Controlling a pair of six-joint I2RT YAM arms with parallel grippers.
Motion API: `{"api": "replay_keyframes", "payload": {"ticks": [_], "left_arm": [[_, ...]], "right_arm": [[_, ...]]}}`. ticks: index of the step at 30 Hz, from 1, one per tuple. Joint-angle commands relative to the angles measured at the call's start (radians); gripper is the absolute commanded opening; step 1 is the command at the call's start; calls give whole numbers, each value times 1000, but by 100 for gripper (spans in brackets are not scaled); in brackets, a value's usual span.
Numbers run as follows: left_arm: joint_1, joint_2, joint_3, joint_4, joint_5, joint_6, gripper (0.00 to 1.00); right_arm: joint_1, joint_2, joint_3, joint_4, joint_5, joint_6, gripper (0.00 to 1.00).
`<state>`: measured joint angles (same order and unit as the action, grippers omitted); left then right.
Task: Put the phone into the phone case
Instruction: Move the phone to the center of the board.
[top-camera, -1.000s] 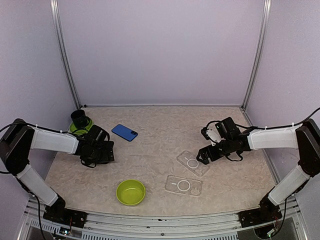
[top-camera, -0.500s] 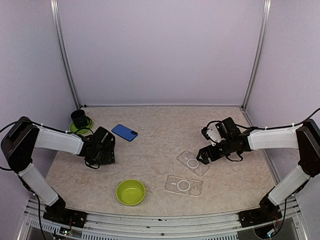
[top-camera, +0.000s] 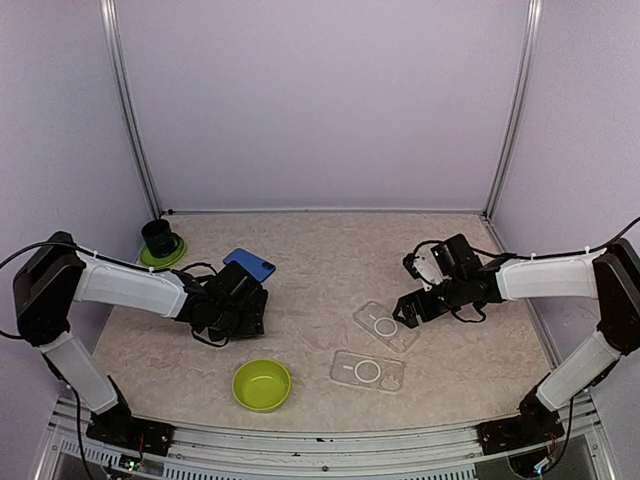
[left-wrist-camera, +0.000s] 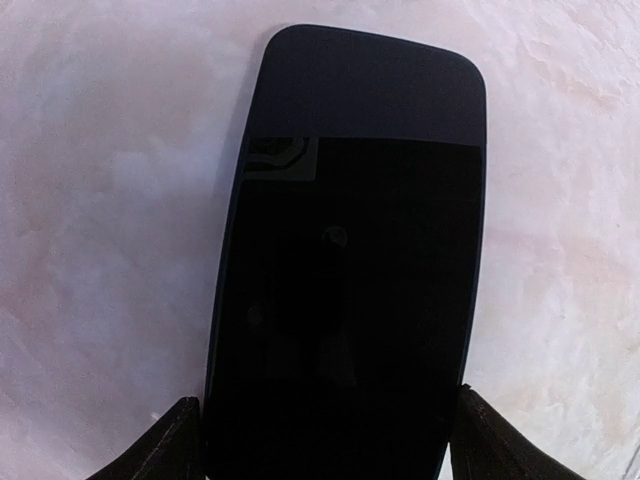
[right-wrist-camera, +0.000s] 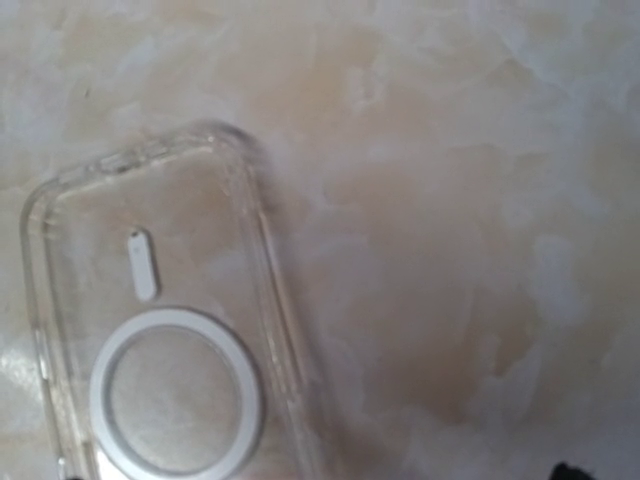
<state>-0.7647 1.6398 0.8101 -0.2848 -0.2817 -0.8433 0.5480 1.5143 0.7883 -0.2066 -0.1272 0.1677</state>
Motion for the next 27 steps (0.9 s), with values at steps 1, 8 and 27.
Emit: {"api": "replay_keyframes", "payload": {"ticks": [1, 8, 27], "left_arm": [[-53, 54, 72, -23, 68, -117, 71], [-119, 170, 157, -23, 92, -143, 70], [-173, 216, 187, 35, 158, -102, 87]], "right_arm": [[13, -9, 14, 17, -2, 10, 99], [26, -14, 20, 6, 2, 20, 99], [77, 39, 72, -1, 11, 25, 99]]}}
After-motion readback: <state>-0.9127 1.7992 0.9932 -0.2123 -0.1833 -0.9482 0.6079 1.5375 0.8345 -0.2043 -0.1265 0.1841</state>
